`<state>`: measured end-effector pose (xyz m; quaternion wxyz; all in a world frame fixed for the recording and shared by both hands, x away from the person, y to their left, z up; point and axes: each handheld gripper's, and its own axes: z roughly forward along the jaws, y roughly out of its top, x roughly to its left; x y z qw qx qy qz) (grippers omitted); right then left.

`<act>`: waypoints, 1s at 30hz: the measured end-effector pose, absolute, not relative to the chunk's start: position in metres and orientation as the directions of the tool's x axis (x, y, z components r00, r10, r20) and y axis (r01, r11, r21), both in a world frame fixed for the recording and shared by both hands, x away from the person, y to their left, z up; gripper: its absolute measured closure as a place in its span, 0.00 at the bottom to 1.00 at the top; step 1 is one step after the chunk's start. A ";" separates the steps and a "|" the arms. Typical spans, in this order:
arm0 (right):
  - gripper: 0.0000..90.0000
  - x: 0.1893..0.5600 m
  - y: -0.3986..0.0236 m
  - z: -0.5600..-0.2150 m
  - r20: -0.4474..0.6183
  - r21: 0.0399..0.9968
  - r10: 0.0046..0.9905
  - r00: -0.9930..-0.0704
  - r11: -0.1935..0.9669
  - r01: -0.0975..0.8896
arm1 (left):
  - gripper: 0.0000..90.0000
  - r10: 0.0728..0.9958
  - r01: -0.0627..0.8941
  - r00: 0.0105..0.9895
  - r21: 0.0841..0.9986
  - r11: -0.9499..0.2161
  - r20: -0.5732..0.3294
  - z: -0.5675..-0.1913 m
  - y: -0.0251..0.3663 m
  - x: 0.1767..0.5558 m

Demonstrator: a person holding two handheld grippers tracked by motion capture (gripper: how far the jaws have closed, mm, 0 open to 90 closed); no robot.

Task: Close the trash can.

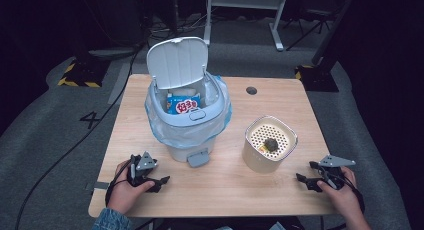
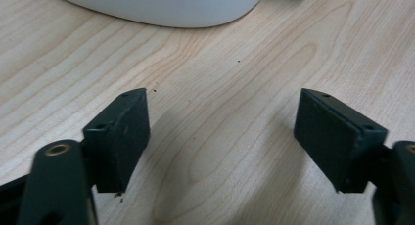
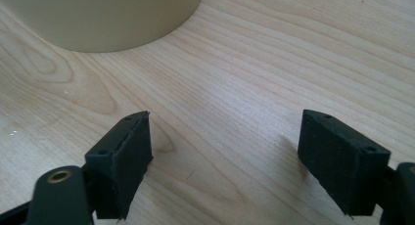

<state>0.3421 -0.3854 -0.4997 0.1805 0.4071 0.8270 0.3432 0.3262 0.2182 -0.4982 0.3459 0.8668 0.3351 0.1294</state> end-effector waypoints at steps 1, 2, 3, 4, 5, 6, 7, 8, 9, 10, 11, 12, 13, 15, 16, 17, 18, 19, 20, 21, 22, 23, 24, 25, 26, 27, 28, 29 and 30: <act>0.20 0.342 -0.385 -0.500 -0.021 0.718 0.799 -0.601 0.430 0.548 | 0.25 0.665 0.483 0.747 0.693 -0.535 -0.007 -0.495 0.219 0.326; 0.20 0.342 -0.385 -0.500 -0.021 0.718 0.799 -0.601 0.430 0.548 | 0.26 0.665 0.483 0.747 0.693 -0.535 -0.007 -0.495 0.219 0.326; 0.20 0.342 -0.385 -0.501 -0.028 0.723 0.799 -0.601 0.431 0.540 | 0.27 0.664 0.477 0.748 0.710 -0.518 -0.019 -0.488 0.219 0.326; 0.20 0.341 -0.385 -0.501 -0.030 0.726 0.800 -0.599 0.429 0.537 | 0.27 0.659 0.473 0.751 0.717 -0.512 -0.025 -0.485 0.220 0.326; 0.19 0.341 -0.385 -0.502 -0.024 0.732 0.802 -0.597 0.421 0.535 | 0.27 0.653 0.468 0.757 0.726 -0.503 -0.036 -0.481 0.221 0.326; 0.18 0.341 -0.385 -0.504 -0.015 0.739 0.806 -0.591 0.407 0.536 | 0.27 0.652 0.470 0.757 0.736 -0.487 -0.051 -0.476 0.222 0.325; 0.18 0.341 -0.386 -0.504 -0.008 0.738 0.808 -0.589 0.402 0.542 | 0.27 0.646 0.461 0.761 0.748 -0.478 -0.057 -0.472 0.224 0.326; 0.18 0.341 -0.386 -0.504 -0.009 0.738 0.807 -0.590 0.403 0.541 | 0.28 0.638 0.459 0.766 0.757 -0.465 -0.073 -0.467 0.226 0.326; 0.18 0.341 -0.386 -0.504 -0.011 0.738 0.808 -0.589 0.404 0.540 | 0.30 0.624 0.444 0.778 0.765 -0.466 -0.073 -0.461 0.229 0.328; 0.18 0.341 -0.385 -0.504 -0.011 0.738 0.809 -0.588 0.403 0.541 | 0.32 0.616 0.433 0.785 0.769 -0.470 -0.065 -0.454 0.232 0.329; 0.17 0.341 -0.385 -0.504 -0.012 0.737 0.809 -0.587 0.404 0.541 | 0.33 0.619 0.427 0.783 0.774 -0.468 -0.058 -0.448 0.235 0.330; 0.17 0.341 -0.385 -0.504 -0.011 0.737 0.809 -0.588 0.404 0.542 | 0.34 0.625 0.421 0.779 0.777 -0.467 -0.047 -0.441 0.239 0.332; 0.17 0.341 -0.385 -0.504 -0.009 0.736 0.808 -0.588 0.404 0.543 | 0.35 0.632 0.414 0.774 0.784 -0.463 -0.035 -0.434 0.243 0.333; 0.17 0.341 -0.385 -0.504 -0.009 0.736 0.808 -0.589 0.404 0.543 | 0.35 0.646 0.415 0.761 0.807 -0.420 -0.056 -0.421 0.249 0.335; 0.17 0.341 -0.385 -0.504 -0.009 0.736 0.808 -0.588 0.404 0.543 | 0.35 0.648 0.413 0.758 0.821 -0.394 -0.070 -0.415 0.253 0.337; 0.17 0.341 -0.385 -0.504 -0.009 0.736 0.809 -0.588 0.404 0.544 | 0.33 0.652 0.414 0.753 0.835 -0.363 -0.090 -0.409 0.255 0.338; 0.17 0.341 -0.385 -0.504 -0.008 0.736 0.808 -0.589 0.404 0.543 | 0.32 0.657 0.411 0.747 0.848 -0.334 -0.104 -0.404 0.258 0.339; 0.17 0.341 -0.385 -0.504 -0.008 0.736 0.808 -0.589 0.403 0.543 | 0.30 0.663 0.405 0.740 0.862 -0.304 -0.114 -0.400 0.260 0.340; 0.17 0.341 -0.385 -0.504 -0.008 0.736 0.808 -0.589 0.403 0.543 | 0.29 0.663 0.405 0.740 0.862 -0.304 -0.114 -0.400 0.260 0.340; 0.17 0.341 -0.385 -0.504 -0.008 0.736 0.808 -0.589 0.404 0.543 | 0.28 0.662 0.396 0.738 0.877 -0.272 -0.128 -0.391 0.263 0.342; 0.17 0.341 -0.385 -0.504 -0.008 0.736 0.808 -0.589 0.404 0.543 | 0.26 0.666 0.389 0.735 0.885 -0.257 -0.129 -0.387 0.265 0.343; 0.17 0.341 -0.385 -0.504 -0.008 0.736 0.808 -0.589 0.403 0.543 | 0.26 0.668 0.382 0.733 0.891 -0.247 -0.129 -0.382 0.266 0.343; 0.17 0.341 -0.385 -0.504 -0.008 0.736 0.808 -0.589 0.404 0.543 | 0.26 0.666 0.374 0.734 0.896 -0.239 -0.129 -0.378 0.267 0.344; 0.17 0.341 -0.385 -0.504 -0.008 0.736 0.808 -0.589 0.403 0.543 | 0.26 0.662 0.370 0.738 0.900 -0.230 -0.134 -0.375 0.267 0.345; 0.17 0.341 -0.385 -0.504 -0.008 0.736 0.808 -0.589 0.404 0.543 | 0.26 0.656 0.359 0.743 0.907 -0.222 -0.133 -0.372 0.268 0.346; 0.17 0.341 -0.385 -0.504 -0.008 0.736 0.808 -0.589 0.403 0.543 | 0.26 0.651 0.354 0.747 0.909 -0.221 -0.133 -0.368 0.268 0.347; 0.17 0.341 -0.385 -0.504 -0.008 0.736 0.808 -0.589 0.404 0.543 | 0.26 0.649 0.349 0.750 0.910 -0.223 -0.128 -0.365 0.269 0.348; 0.17 0.341 -0.385 -0.504 -0.008 0.736 0.808 -0.589 0.404 0.543 | 0.28 0.648 0.340 0.753 0.913 -0.227 -0.119 -0.363 0.269 0.349; 0.17 0.341 -0.385 -0.504 -0.008 0.736 0.808 -0.589 0.404 0.543 | 0.33 0.648 0.340 0.753 0.913 -0.227 -0.119 -0.363 0.269 0.349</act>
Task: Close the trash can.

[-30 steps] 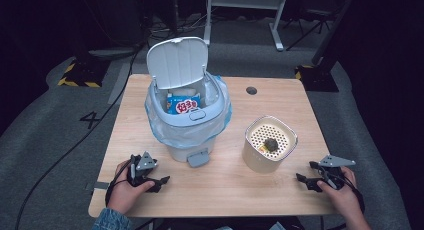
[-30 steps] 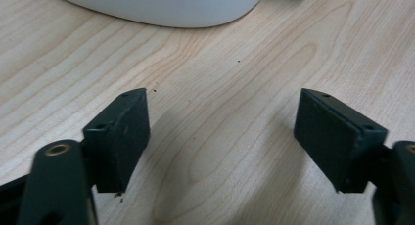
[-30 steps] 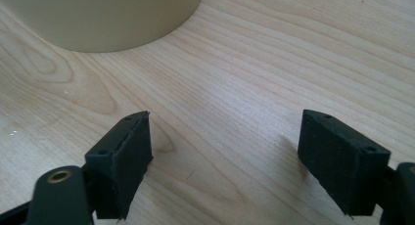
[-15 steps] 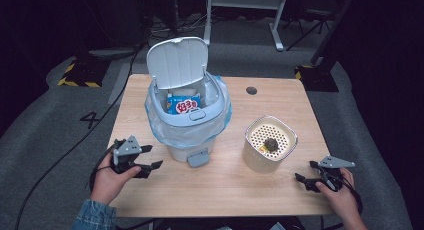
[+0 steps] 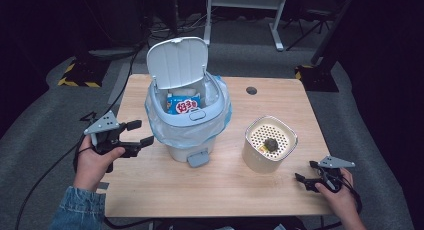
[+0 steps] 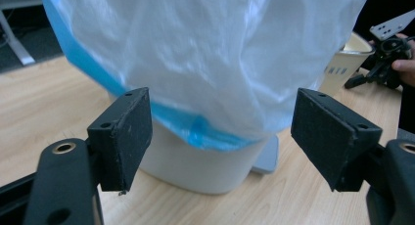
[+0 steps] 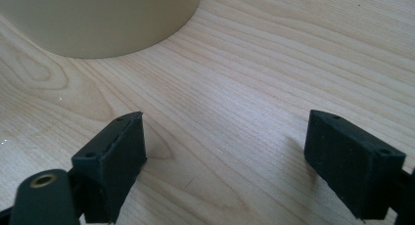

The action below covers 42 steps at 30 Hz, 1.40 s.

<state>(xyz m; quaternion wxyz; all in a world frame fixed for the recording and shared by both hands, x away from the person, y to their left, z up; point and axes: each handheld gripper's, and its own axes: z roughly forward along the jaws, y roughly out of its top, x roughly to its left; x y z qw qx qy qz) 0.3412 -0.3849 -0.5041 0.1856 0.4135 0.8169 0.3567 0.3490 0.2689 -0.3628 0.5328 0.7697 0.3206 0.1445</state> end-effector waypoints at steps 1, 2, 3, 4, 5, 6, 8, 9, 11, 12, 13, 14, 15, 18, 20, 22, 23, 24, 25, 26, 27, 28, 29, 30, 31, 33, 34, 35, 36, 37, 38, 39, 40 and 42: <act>0.17 0.341 -0.385 -0.504 -0.008 0.736 0.808 -0.589 0.404 0.543 | 0.33 0.638 0.320 0.763 0.918 -0.234 -0.103 -0.358 0.270 0.351; 0.17 0.341 -0.385 -0.504 -0.009 0.736 0.808 -0.589 0.404 0.543 | 0.37 0.630 0.312 0.770 0.922 -0.229 -0.104 -0.352 0.270 0.353; 0.17 0.341 -0.385 -0.504 -0.008 0.736 0.808 -0.589 0.403 0.543 | 0.38 0.623 0.300 0.776 0.927 -0.226 -0.100 -0.348 0.271 0.354; 0.17 0.341 -0.385 -0.504 -0.008 0.736 0.808 -0.589 0.404 0.543 | 0.43 0.613 0.292 0.783 0.931 -0.220 -0.101 -0.344 0.271 0.356; 0.17 0.341 -0.385 -0.504 -0.008 0.736 0.808 -0.589 0.404 0.543 | 0.44 0.609 0.284 0.787 0.935 -0.214 -0.099 -0.340 0.272 0.357; 0.17 0.341 -0.385 -0.504 -0.008 0.736 0.808 -0.589 0.404 0.543 | 0.44 0.608 0.275 0.788 0.938 -0.211 -0.095 -0.337 0.272 0.359; 0.17 0.341 -0.385 -0.504 -0.008 0.736 0.808 -0.589 0.403 0.543 | 0.46 0.607 0.263 0.790 0.942 -0.207 -0.088 -0.329 0.273 0.361; 0.17 0.341 -0.385 -0.504 -0.009 0.737 0.808 -0.589 0.404 0.543 | 0.46 0.607 0.258 0.789 0.946 -0.197 -0.089 -0.325 0.273 0.363; 0.17 0.341 -0.385 -0.504 -0.009 0.737 0.808 -0.589 0.404 0.542 | 0.46 0.607 0.249 0.789 0.952 -0.179 -0.092 -0.317 0.273 0.366; 0.17 0.341 -0.385 -0.504 -0.009 0.736 0.808 -0.589 0.404 0.542 | 0.46 0.611 0.245 0.787 0.953 -0.176 -0.089 -0.314 0.273 0.367; 0.17 0.341 -0.385 -0.504 -0.009 0.736 0.808 -0.589 0.404 0.543 | 0.46 0.615 0.241 0.784 0.955 -0.172 -0.087 -0.310 0.273 0.369; 0.17 0.341 -0.385 -0.504 -0.008 0.736 0.808 -0.589 0.404 0.543 | 0.46 0.620 0.239 0.780 0.956 -0.172 -0.083 -0.307 0.273 0.371; 0.17 0.341 -0.385 -0.504 -0.008 0.736 0.808 -0.589 0.403 0.543 | 0.46 0.626 0.234 0.776 0.958 -0.168 -0.080 -0.304 0.273 0.373; 0.17 0.341 -0.385 -0.504 -0.008 0.736 0.808 -0.589 0.403 0.543 | 0.42 0.648 0.227 0.757 0.963 -0.142 -0.083 -0.295 0.273 0.379; 0.17 0.341 -0.385 -0.504 -0.008 0.736 0.808 -0.589 0.403 0.543 | 0.42 0.658 0.222 0.749 0.966 -0.132 -0.082 -0.289 0.272 0.382; 0.17 0.341 -0.385 -0.504 -0.008 0.736 0.808 -0.589 0.403 0.543 | 0.44 0.658 0.219 0.748 0.968 -0.127 -0.083 -0.287 0.271 0.384; 0.17 0.341 -0.385 -0.504 -0.008 0.736 0.808 -0.589 0.403 0.543 | 0.45 0.656 0.211 0.750 0.971 -0.110 -0.089 -0.282 0.270 0.387; 0.17 0.341 -0.385 -0.504 -0.008 0.736 0.808 -0.589 0.403 0.543 | 0.47 0.653 0.211 0.752 0.972 -0.105 -0.093 -0.280 0.270 0.389; 0.17 0.341 -0.385 -0.504 -0.008 0.736 0.808 -0.589 0.403 0.543 | 0.50 0.652 0.211 0.752 0.972 -0.102 -0.095 -0.278 0.270 0.391; 0.17 0.341 -0.385 -0.504 -0.008 0.736 0.808 -0.589 0.403 0.543 | 0.54 0.653 0.217 0.751 0.971 -0.102 -0.099 -0.276 0.270 0.393; 0.17 0.341 -0.385 -0.504 -0.008 0.736 0.808 -0.589 0.403 0.543 | 0.58 0.652 0.221 0.752 0.969 -0.110 -0.098 -0.274 0.270 0.395; 0.17 0.341 -0.385 -0.504 -0.008 0.736 0.808 -0.589 0.403 0.543 | 0.64 0.651 0.224 0.753 0.968 -0.117 -0.095 -0.272 0.270 0.397; 0.17 0.341 -0.385 -0.504 -0.009 0.737 0.808 -0.589 0.404 0.543 | 0.68 0.659 0.222 0.747 0.967 -0.126 -0.086 -0.270 0.270 0.399; 0.17 0.341 -0.385 -0.504 -0.009 0.737 0.808 -0.589 0.404 0.543 | 0.71 0.668 0.221 0.740 0.966 -0.133 -0.078 -0.268 0.271 0.401; 0.17 0.341 -0.385 -0.504 -0.008 0.737 0.808 -0.589 0.403 0.543 | 0.76 0.673 0.225 0.736 0.965 -0.135 -0.077 -0.266 0.271 0.403; 0.17 0.341 -0.385 -0.504 -0.009 0.737 0.808 -0.589 0.404 0.542 | 0.80 0.688 0.227 0.722 0.964 -0.140 -0.070 -0.263 0.270 0.408; 0.17 0.341 -0.385 -0.504 -0.008 0.737 0.808 -0.589 0.403 0.543 | 0.82 0.697 0.229 0.714 0.963 -0.144 -0.065 -0.261 0.270 0.410; 0.17 0.341 -0.385 -0.504 -0.008 0.737 0.808 -0.589 0.403 0.543 | 0.83 0.702 0.231 0.709 0.962 -0.145 -0.064 -0.260 0.270 0.412; 0.17 0.341 -0.385 -0.504 -0.009 0.737 0.808 -0.590 0.404 0.542 | 0.84 0.711 0.234 0.700 0.961 -0.145 -0.063 -0.259 0.270 0.415; 0.17 0.341 -0.385 -0.504 -0.008 0.737 0.808 -0.589 0.403 0.543 | 0.85 0.721 0.238 0.690 0.961 -0.143 -0.063 -0.259 0.270 0.417; 0.17 0.341 -0.385 -0.504 -0.008 0.737 0.808 -0.589 0.404 0.543 | 0.86 0.730 0.242 0.681 0.959 -0.144 -0.062 -0.258 0.270 0.420; 0.17 0.341 -0.385 -0.504 -0.008 0.737 0.808 -0.589 0.403 0.543 | 0.87 0.740 0.247 0.670 0.958 -0.143 -0.062 -0.258 0.271 0.422; 0.17 0.341 -0.385 -0.504 -0.008 0.737 0.808 -0.589 0.403 0.543 | 0.88 0.740 0.247 0.670 0.958 -0.143 -0.062 -0.258 0.271 0.422; 0.17 0.341 -0.385 -0.504 -0.008 0.737 0.808 -0.589 0.403 0.543 | 0.92 0.760 0.259 0.646 0.956 -0.137 -0.066 -0.257 0.273 0.428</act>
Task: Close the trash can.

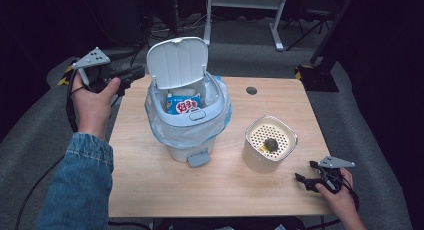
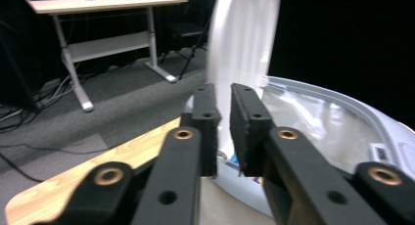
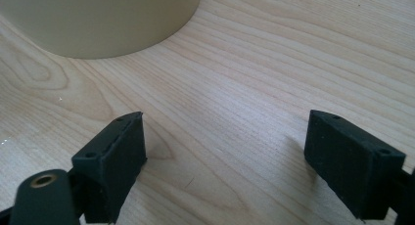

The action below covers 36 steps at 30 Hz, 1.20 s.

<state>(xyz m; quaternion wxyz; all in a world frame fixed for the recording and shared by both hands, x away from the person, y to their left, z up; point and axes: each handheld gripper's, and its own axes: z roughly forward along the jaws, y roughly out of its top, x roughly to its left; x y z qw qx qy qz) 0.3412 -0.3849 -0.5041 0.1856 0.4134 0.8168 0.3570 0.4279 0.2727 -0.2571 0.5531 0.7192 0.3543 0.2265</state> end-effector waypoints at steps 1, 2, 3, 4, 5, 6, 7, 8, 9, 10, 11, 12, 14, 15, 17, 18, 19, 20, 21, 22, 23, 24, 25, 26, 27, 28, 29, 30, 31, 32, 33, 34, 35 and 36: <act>0.17 0.341 -0.385 -0.504 -0.008 0.737 0.808 -0.589 0.403 0.543 | 0.92 0.769 0.263 0.636 0.955 -0.139 -0.063 -0.257 0.273 0.430; 0.17 0.341 -0.385 -0.504 -0.008 0.737 0.808 -0.589 0.403 0.543 | 0.93 0.774 0.266 0.630 0.955 -0.135 -0.066 -0.257 0.273 0.431; 0.17 0.341 -0.385 -0.504 -0.008 0.737 0.808 -0.589 0.403 0.543 | 0.94 0.776 0.266 0.626 0.955 -0.131 -0.068 -0.256 0.274 0.433; 0.17 0.341 -0.385 -0.504 -0.009 0.737 0.808 -0.590 0.404 0.542 | 0.94 0.778 0.267 0.625 0.956 -0.126 -0.072 -0.255 0.274 0.435; 0.17 0.341 -0.385 -0.504 -0.008 0.737 0.808 -0.589 0.403 0.543 | 0.94 0.777 0.267 0.625 0.956 -0.121 -0.076 -0.255 0.274 0.436; 0.17 0.341 -0.385 -0.504 -0.008 0.737 0.808 -0.589 0.403 0.543 | 0.94 0.780 0.262 0.621 0.957 -0.121 -0.071 -0.254 0.273 0.438; 0.17 0.341 -0.385 -0.504 -0.009 0.737 0.808 -0.589 0.404 0.542 | 0.93 0.785 0.257 0.617 0.958 -0.125 -0.063 -0.253 0.273 0.439; 0.17 0.341 -0.385 -0.504 -0.009 0.737 0.808 -0.589 0.404 0.542 | 0.93 0.784 0.258 0.617 0.958 -0.125 -0.064 -0.252 0.273 0.441; 0.17 0.341 -0.385 -0.504 -0.009 0.737 0.808 -0.589 0.404 0.542 | 0.94 0.785 0.262 0.616 0.957 -0.128 -0.063 -0.251 0.273 0.444; 0.17 0.341 -0.385 -0.504 -0.008 0.737 0.808 -0.589 0.403 0.543 | 0.94 0.784 0.264 0.618 0.956 -0.127 -0.066 -0.250 0.272 0.446; 0.17 0.341 -0.385 -0.504 -0.008 0.737 0.808 -0.589 0.403 0.543 | 0.94 0.781 0.262 0.621 0.957 -0.126 -0.068 -0.248 0.271 0.448; 0.17 0.341 -0.385 -0.504 -0.009 0.737 0.808 -0.589 0.404 0.543 | 0.94 0.777 0.263 0.626 0.957 -0.123 -0.072 -0.247 0.270 0.450; 0.17 0.341 -0.385 -0.504 -0.008 0.737 0.808 -0.589 0.403 0.543 | 0.94 0.774 0.261 0.629 0.958 -0.120 -0.075 -0.246 0.268 0.451; 0.17 0.341 -0.385 -0.504 -0.008 0.737 0.808 -0.589 0.404 0.543 | 0.95 0.769 0.256 0.636 0.957 -0.134 -0.063 -0.243 0.264 0.452; 0.17 0.341 -0.385 -0.504 -0.008 0.737 0.808 -0.589 0.403 0.543 | 0.95 0.767 0.255 0.639 0.955 -0.151 -0.050 -0.241 0.264 0.451; 0.17 0.341 -0.385 -0.504 -0.009 0.737 0.808 -0.589 0.404 0.542 | 0.94 0.769 0.257 0.638 0.954 -0.153 -0.049 -0.241 0.264 0.451; 0.17 0.341 -0.385 -0.504 -0.009 0.737 0.808 -0.589 0.404 0.542 | 0.94 0.761 0.258 0.646 0.955 -0.146 -0.058 -0.241 0.266 0.450; 0.17 0.341 -0.385 -0.504 -0.009 0.737 0.808 -0.590 0.404 0.542 | 0.94 0.752 0.255 0.656 0.956 -0.142 -0.064 -0.240 0.267 0.449; 0.17 0.341 -0.385 -0.504 -0.009 0.737 0.808 -0.589 0.404 0.542 | 0.94 0.742 0.253 0.666 0.958 -0.136 -0.070 -0.239 0.268 0.447; 0.17 0.341 -0.385 -0.504 -0.009 0.737 0.808 -0.589 0.404 0.542 | 0.94 0.742 0.253 0.666 0.958 -0.136 -0.070 -0.239 0.268 0.447; 0.17 0.341 -0.385 -0.504 -0.008 0.737 0.808 -0.589 0.403 0.543 | 0.93 0.720 0.249 0.688 0.960 -0.126 -0.084 -0.238 0.269 0.446; 0.17 0.341 -0.385 -0.504 -0.009 0.737 0.808 -0.589 0.404 0.542 | 0.90 0.686 0.249 0.721 0.960 -0.123 -0.099 -0.237 0.268 0.444; 0.17 0.341 -0.385 -0.504 -0.008 0.737 0.808 -0.589 0.403 0.542 | 0.88 0.692 0.251 0.717 0.957 -0.143 -0.084 -0.236 0.267 0.442; 0.17 0.341 -0.385 -0.504 -0.008 0.737 0.808 -0.589 0.403 0.543 | 0.88 0.691 0.260 0.718 0.953 -0.156 -0.082 -0.235 0.266 0.441; 0.17 0.341 -0.385 -0.504 -0.008 0.736 0.808 -0.589 0.403 0.543 | 0.88 0.699 0.266 0.710 0.952 -0.150 -0.088 -0.235 0.266 0.441; 0.17 0.341 -0.385 -0.504 -0.008 0.737 0.808 -0.589 0.403 0.543 | 0.87 0.710 0.270 0.698 0.953 -0.137 -0.096 -0.235 0.267 0.441; 0.17 0.341 -0.385 -0.504 -0.008 0.737 0.808 -0.589 0.403 0.543 | 0.86 0.721 0.266 0.687 0.955 -0.128 -0.095 -0.235 0.267 0.442; 0.17 0.341 -0.385 -0.504 -0.008 0.737 0.808 -0.589 0.404 0.543 | 0.86 0.735 0.267 0.672 0.954 -0.133 -0.086 -0.234 0.269 0.443; 0.17 0.341 -0.385 -0.504 -0.008 0.737 0.808 -0.589 0.403 0.543 | 0.86 0.748 0.271 0.658 0.953 -0.135 -0.081 -0.234 0.270 0.444; 0.17 0.341 -0.385 -0.504 -0.008 0.737 0.808 -0.589 0.403 0.543 | 0.87 0.754 0.274 0.650 0.954 -0.125 -0.088 -0.235 0.272 0.447; 0.17 0.341 -0.385 -0.504 -0.009 0.737 0.808 -0.589 0.404 0.543 | 0.88 0.756 0.279 0.647 0.953 -0.116 -0.098 -0.235 0.272 0.448; 0.17 0.341 -0.385 -0.504 -0.008 0.737 0.808 -0.589 0.403 0.543 | 0.89 0.759 0.282 0.644 0.952 -0.117 -0.098 -0.236 0.273 0.451; 0.17 0.341 -0.385 -0.504 -0.009 0.737 0.808 -0.589 0.404 0.543 | 0.90 0.758 0.287 0.645 0.950 -0.122 -0.097 -0.236 0.272 0.453; 0.17 0.341 -0.385 -0.504 -0.008 0.737 0.808 -0.589 0.404 0.543 | 0.90 0.758 0.287 0.645 0.950 -0.122 -0.097 -0.236 0.272 0.453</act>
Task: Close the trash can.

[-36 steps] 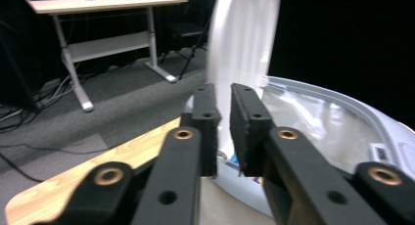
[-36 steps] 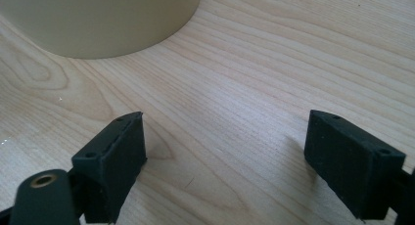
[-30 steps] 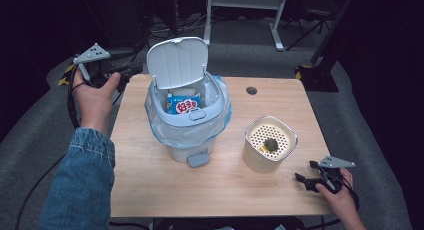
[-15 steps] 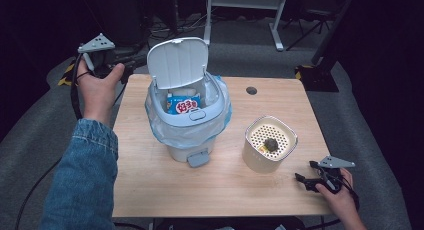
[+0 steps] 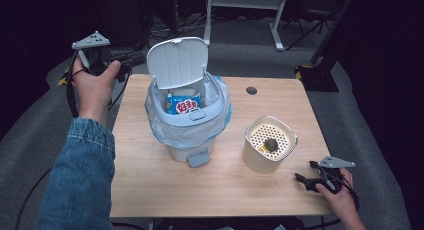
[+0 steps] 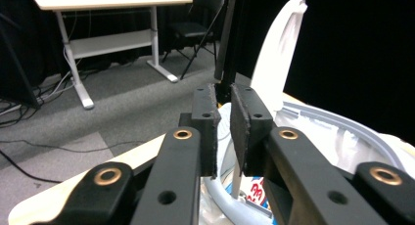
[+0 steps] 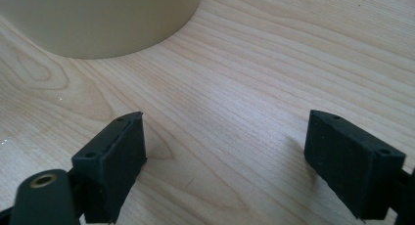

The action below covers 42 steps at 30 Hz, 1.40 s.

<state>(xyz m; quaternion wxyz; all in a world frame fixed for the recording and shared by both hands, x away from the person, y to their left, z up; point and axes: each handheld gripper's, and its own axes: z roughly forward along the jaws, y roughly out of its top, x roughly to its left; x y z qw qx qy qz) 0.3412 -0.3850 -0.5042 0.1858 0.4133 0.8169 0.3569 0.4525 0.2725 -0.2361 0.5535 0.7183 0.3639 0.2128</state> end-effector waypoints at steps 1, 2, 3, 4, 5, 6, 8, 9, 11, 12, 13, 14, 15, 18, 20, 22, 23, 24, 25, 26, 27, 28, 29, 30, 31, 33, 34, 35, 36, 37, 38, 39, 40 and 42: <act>0.17 0.341 -0.385 -0.504 -0.008 0.737 0.808 -0.589 0.403 0.543 | 0.90 0.752 0.290 0.652 0.949 -0.126 -0.099 -0.237 0.269 0.456; 0.17 0.341 -0.385 -0.504 -0.009 0.737 0.808 -0.590 0.404 0.542 | 0.91 0.754 0.285 0.651 0.949 -0.137 -0.087 -0.236 0.267 0.456; 0.17 0.341 -0.385 -0.504 -0.008 0.737 0.808 -0.589 0.403 0.543 | 0.92 0.755 0.284 0.651 0.948 -0.140 -0.084 -0.235 0.266 0.457; 0.17 0.341 -0.385 -0.504 -0.009 0.737 0.808 -0.590 0.404 0.542 | 0.92 0.749 0.282 0.657 0.950 -0.138 -0.087 -0.235 0.266 0.457; 0.17 0.341 -0.385 -0.504 -0.009 0.737 0.808 -0.590 0.404 0.542 | 0.92 0.741 0.281 0.666 0.950 -0.135 -0.092 -0.235 0.266 0.457; 0.17 0.341 -0.385 -0.504 -0.009 0.737 0.808 -0.590 0.404 0.542 | 0.93 0.731 0.282 0.676 0.950 -0.137 -0.095 -0.235 0.267 0.457; 0.17 0.341 -0.385 -0.504 -0.009 0.737 0.808 -0.590 0.404 0.542 | 0.93 0.716 0.282 0.691 0.949 -0.141 -0.099 -0.235 0.268 0.456; 0.17 0.341 -0.385 -0.504 -0.009 0.737 0.805 -0.593 0.406 0.540 | 0.93 0.667 0.278 0.738 0.947 -0.162 -0.102 -0.235 0.268 0.454; 0.17 0.341 -0.385 -0.504 -0.009 0.737 0.805 -0.593 0.406 0.540 | 0.92 0.631 0.275 0.770 0.943 -0.187 -0.099 -0.235 0.265 0.449; 0.17 0.341 -0.385 -0.504 -0.009 0.737 0.805 -0.593 0.406 0.540 | 0.92 0.617 0.273 0.781 0.941 -0.199 -0.096 -0.236 0.262 0.447; 0.17 0.341 -0.385 -0.504 -0.009 0.737 0.805 -0.593 0.406 0.540 | 0.92 0.617 0.273 0.781 0.941 -0.199 -0.096 -0.236 0.262 0.447; 0.17 0.341 -0.385 -0.504 -0.009 0.737 0.805 -0.594 0.406 0.540 | 0.91 0.596 0.264 0.798 0.940 -0.219 -0.085 -0.236 0.255 0.441; 0.17 0.341 -0.385 -0.504 -0.009 0.737 0.805 -0.594 0.406 0.540 | 0.90 0.590 0.266 0.803 0.938 -0.224 -0.087 -0.237 0.251 0.439; 0.17 0.341 -0.385 -0.504 -0.009 0.737 0.805 -0.593 0.406 0.540 | 0.88 0.566 0.262 0.820 0.932 -0.250 -0.079 -0.240 0.239 0.434; 0.17 0.341 -0.385 -0.504 -0.009 0.737 0.805 -0.594 0.406 0.540 | 0.87 0.561 0.259 0.825 0.926 -0.276 -0.063 -0.243 0.230 0.431; 0.17 0.341 -0.385 -0.504 -0.009 0.737 0.805 -0.593 0.406 0.540 | 0.86 0.551 0.263 0.832 0.921 -0.288 -0.065 -0.247 0.223 0.429; 0.17 0.341 -0.385 -0.504 -0.009 0.737 0.805 -0.594 0.406 0.540 | 0.86 0.544 0.261 0.837 0.920 -0.292 -0.065 -0.249 0.220 0.429; 0.17 0.341 -0.385 -0.504 -0.009 0.737 0.805 -0.594 0.406 0.540 | 0.84 0.537 0.263 0.840 0.920 -0.292 -0.069 -0.251 0.216 0.428; 0.17 0.341 -0.385 -0.504 -0.009 0.737 0.805 -0.594 0.406 0.540 | 0.83 0.530 0.259 0.845 0.920 -0.294 -0.069 -0.253 0.214 0.428; 0.17 0.341 -0.385 -0.504 -0.009 0.737 0.805 -0.594 0.407 0.540 | 0.82 0.523 0.260 0.849 0.919 -0.295 -0.073 -0.254 0.212 0.427; 0.17 0.341 -0.385 -0.504 -0.009 0.737 0.805 -0.594 0.406 0.540 | 0.82 0.518 0.262 0.852 0.918 -0.296 -0.076 -0.256 0.209 0.427; 0.17 0.341 -0.385 -0.504 -0.009 0.737 0.805 -0.594 0.406 0.540 | 0.81 0.515 0.266 0.853 0.917 -0.296 -0.081 -0.258 0.207 0.426; 0.17 0.341 -0.385 -0.504 -0.009 0.737 0.805 -0.594 0.406 0.540 | 0.79 0.515 0.266 0.853 0.917 -0.296 -0.081 -0.258 0.207 0.426; 0.17 0.341 -0.385 -0.504 -0.008 0.737 0.804 -0.595 0.407 0.539 | 0.76 0.505 0.271 0.859 0.913 -0.306 -0.085 -0.262 0.203 0.426; 0.17 0.341 -0.385 -0.504 -0.008 0.737 0.804 -0.595 0.407 0.539 | 0.75 0.505 0.271 0.859 0.913 -0.306 -0.085 -0.262 0.203 0.426; 0.17 0.341 -0.385 -0.504 -0.007 0.737 0.803 -0.596 0.407 0.539 | 0.72 0.504 0.279 0.859 0.903 -0.328 -0.083 -0.267 0.198 0.426; 0.17 0.341 -0.385 -0.504 -0.008 0.737 0.803 -0.596 0.407 0.539 | 0.70 0.507 0.275 0.859 0.900 -0.338 -0.073 -0.268 0.196 0.426; 0.17 0.341 -0.385 -0.504 -0.008 0.737 0.803 -0.596 0.408 0.539 | 0.68 0.506 0.282 0.859 0.898 -0.337 -0.080 -0.269 0.194 0.426; 0.17 0.341 -0.385 -0.504 -0.008 0.737 0.803 -0.596 0.408 0.539 | 0.66 0.511 0.282 0.856 0.895 -0.344 -0.073 -0.270 0.193 0.426; 0.17 0.341 -0.385 -0.504 -0.008 0.737 0.803 -0.596 0.408 0.539 | 0.65 0.512 0.284 0.856 0.893 -0.348 -0.073 -0.271 0.191 0.426; 0.17 0.341 -0.385 -0.504 -0.008 0.737 0.803 -0.596 0.408 0.539 | 0.64 0.513 0.282 0.856 0.889 -0.359 -0.065 -0.272 0.190 0.426; 0.17 0.341 -0.385 -0.504 -0.008 0.737 0.803 -0.596 0.408 0.539 | 0.62 0.516 0.287 0.854 0.887 -0.361 -0.066 -0.273 0.188 0.426; 0.17 0.341 -0.385 -0.504 -0.008 0.737 0.803 -0.596 0.408 0.539 | 0.60 0.519 0.279 0.853 0.886 -0.370 -0.052 -0.274 0.187 0.426; 0.17 0.341 -0.385 -0.504 -0.008 0.737 0.803 -0.596 0.408 0.539 | 0.57 0.525 0.276 0.850 0.886 -0.373 -0.044 -0.275 0.185 0.426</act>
